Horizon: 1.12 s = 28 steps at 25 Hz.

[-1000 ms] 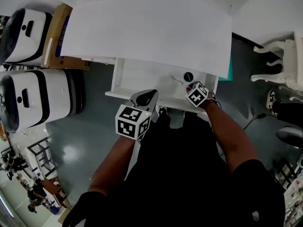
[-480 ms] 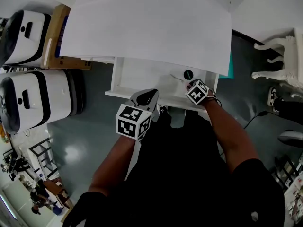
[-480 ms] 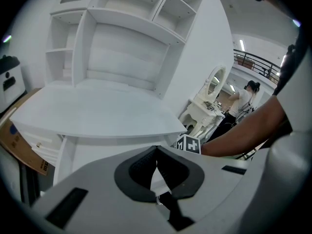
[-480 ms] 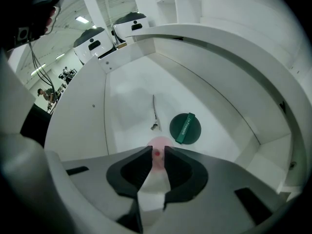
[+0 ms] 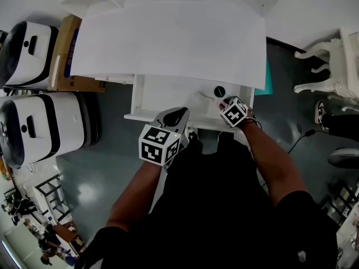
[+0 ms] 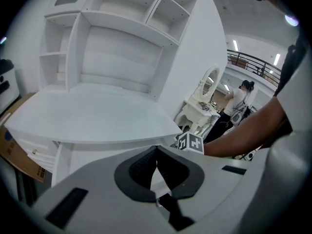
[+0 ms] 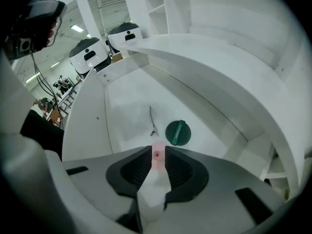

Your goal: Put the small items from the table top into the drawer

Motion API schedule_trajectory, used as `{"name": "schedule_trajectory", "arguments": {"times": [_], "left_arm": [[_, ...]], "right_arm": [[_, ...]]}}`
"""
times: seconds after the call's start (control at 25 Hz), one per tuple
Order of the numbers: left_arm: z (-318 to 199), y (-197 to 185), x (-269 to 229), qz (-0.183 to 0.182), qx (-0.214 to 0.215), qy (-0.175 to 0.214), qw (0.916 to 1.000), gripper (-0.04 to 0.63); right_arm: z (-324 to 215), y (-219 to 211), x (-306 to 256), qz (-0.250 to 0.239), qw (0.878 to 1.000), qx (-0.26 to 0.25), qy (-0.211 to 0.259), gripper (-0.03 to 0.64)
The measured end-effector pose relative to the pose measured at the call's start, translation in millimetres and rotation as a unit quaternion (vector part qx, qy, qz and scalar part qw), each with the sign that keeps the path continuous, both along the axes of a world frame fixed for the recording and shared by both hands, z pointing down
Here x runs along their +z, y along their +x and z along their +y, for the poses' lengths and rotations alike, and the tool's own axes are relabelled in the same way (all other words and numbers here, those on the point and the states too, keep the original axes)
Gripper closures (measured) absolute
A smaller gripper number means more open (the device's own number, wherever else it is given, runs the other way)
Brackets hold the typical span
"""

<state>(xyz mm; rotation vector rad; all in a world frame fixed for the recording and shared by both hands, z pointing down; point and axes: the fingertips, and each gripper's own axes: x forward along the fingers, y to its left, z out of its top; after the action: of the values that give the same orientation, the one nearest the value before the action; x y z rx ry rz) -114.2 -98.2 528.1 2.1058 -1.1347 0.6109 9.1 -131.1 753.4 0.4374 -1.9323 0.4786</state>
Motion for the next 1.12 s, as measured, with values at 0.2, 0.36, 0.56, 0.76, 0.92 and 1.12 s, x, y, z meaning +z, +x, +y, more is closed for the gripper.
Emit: {"name": "schedule_trajectory", "arguments": {"times": [0.2, 0.36, 0.56, 0.76, 0.92, 1.12], "left_arm": [[0, 2, -4, 0.005, 0.019, 0.010, 0.9998, 0.584], [-1, 6, -9, 0.010, 0.035, 0.021, 0.9991, 0.584], [2, 9, -11, 0.011, 0.066, 0.027, 0.9974, 0.584], [2, 5, -17, 0.016, 0.086, 0.039, 0.9954, 0.584], [1, 7, -22, 0.021, 0.103, 0.046, 0.9934, 0.584], [9, 12, -30, 0.029, 0.130, 0.052, 0.9896, 0.584]], "right_arm": [[1, 6, -14, -0.004, 1.000, 0.027, 0.014, 0.540], [-2, 11, -35, -0.024, 0.997, 0.061, 0.037, 0.540], [3, 15, -66, -0.044, 0.992, 0.107, 0.054, 0.540], [6, 19, -98, -0.063, 0.982, 0.159, 0.079, 0.540], [11, 23, -135, -0.092, 0.970, 0.201, 0.104, 0.540], [23, 21, -178, -0.131, 0.953, 0.236, 0.137, 0.541]]}}
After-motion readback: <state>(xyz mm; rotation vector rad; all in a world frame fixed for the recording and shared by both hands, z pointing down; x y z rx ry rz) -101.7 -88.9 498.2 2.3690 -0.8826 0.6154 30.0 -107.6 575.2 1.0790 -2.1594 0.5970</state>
